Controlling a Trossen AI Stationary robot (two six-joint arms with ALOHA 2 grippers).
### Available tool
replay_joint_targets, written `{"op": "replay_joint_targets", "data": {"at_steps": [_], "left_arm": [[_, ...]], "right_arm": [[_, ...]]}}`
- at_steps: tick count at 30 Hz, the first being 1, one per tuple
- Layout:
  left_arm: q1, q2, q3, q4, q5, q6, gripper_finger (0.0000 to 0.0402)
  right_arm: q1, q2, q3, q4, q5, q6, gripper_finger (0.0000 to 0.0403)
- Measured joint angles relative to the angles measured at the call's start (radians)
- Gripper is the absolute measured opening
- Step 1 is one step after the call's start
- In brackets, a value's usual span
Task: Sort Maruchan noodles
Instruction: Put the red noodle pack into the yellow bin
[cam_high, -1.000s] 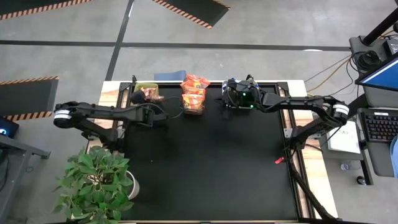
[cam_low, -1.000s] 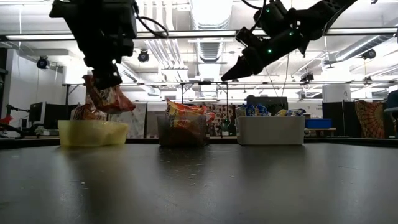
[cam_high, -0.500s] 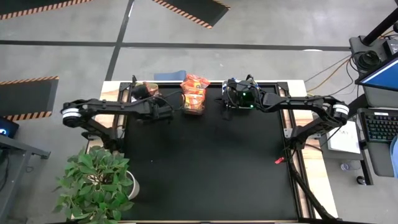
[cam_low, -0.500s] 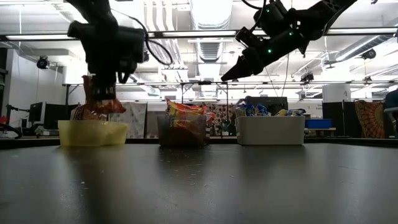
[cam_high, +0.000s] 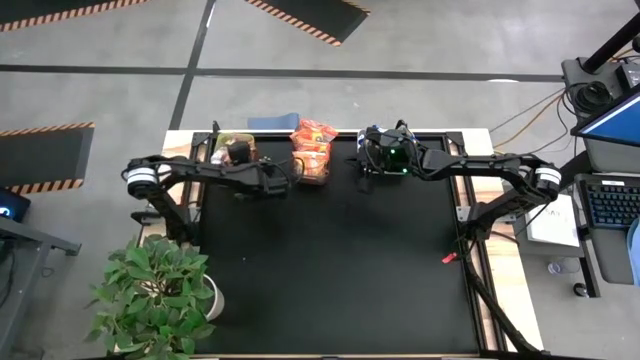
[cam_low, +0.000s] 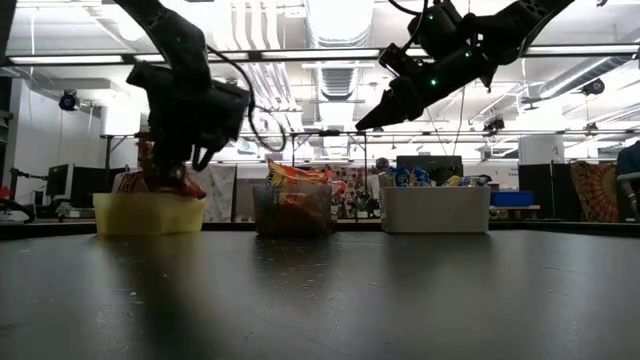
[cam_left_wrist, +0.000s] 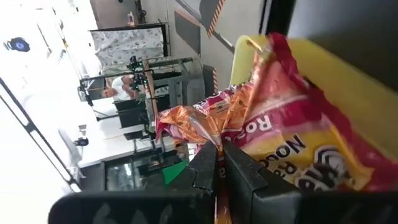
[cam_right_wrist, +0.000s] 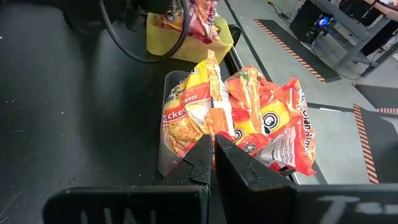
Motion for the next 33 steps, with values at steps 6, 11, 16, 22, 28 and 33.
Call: {"op": "replay_joint_targets", "data": {"at_steps": [6, 11, 16, 22, 28, 33], "left_arm": [[0.0, 0.017, 0.0, -0.184, 0.007, -0.136, 0.0], [0.0, 0.013, 0.009, -0.264, 0.022, -0.251, 0.0], [0.003, 0.034, 0.027, -0.218, 0.113, -0.258, 0.0], [0.003, 0.052, 0.026, -0.217, 0.157, -0.314, 0.0], [0.003, 0.052, 0.039, -0.221, 0.166, -0.34, 0.0021], [0.003, 0.052, 0.075, -0.237, 0.189, -0.338, 0.0061]], "right_arm": [[0.0, 0.0, 0.0, -0.001, 0.0, 0.0, 0.0009], [0.0, 0.0, 0.0, -0.001, 0.0, -0.001, 0.0009], [0.0, 0.0, 0.0, 0.0, 0.001, -0.001, 0.0009], [0.0, 0.0, 0.0, 0.0, 0.0, -0.001, 0.0009], [0.0, 0.0, 0.0, -0.002, 0.0, 0.0, 0.0009], [0.0, 0.0, 0.0, -0.004, 0.0, 0.0, 0.0009]]}}
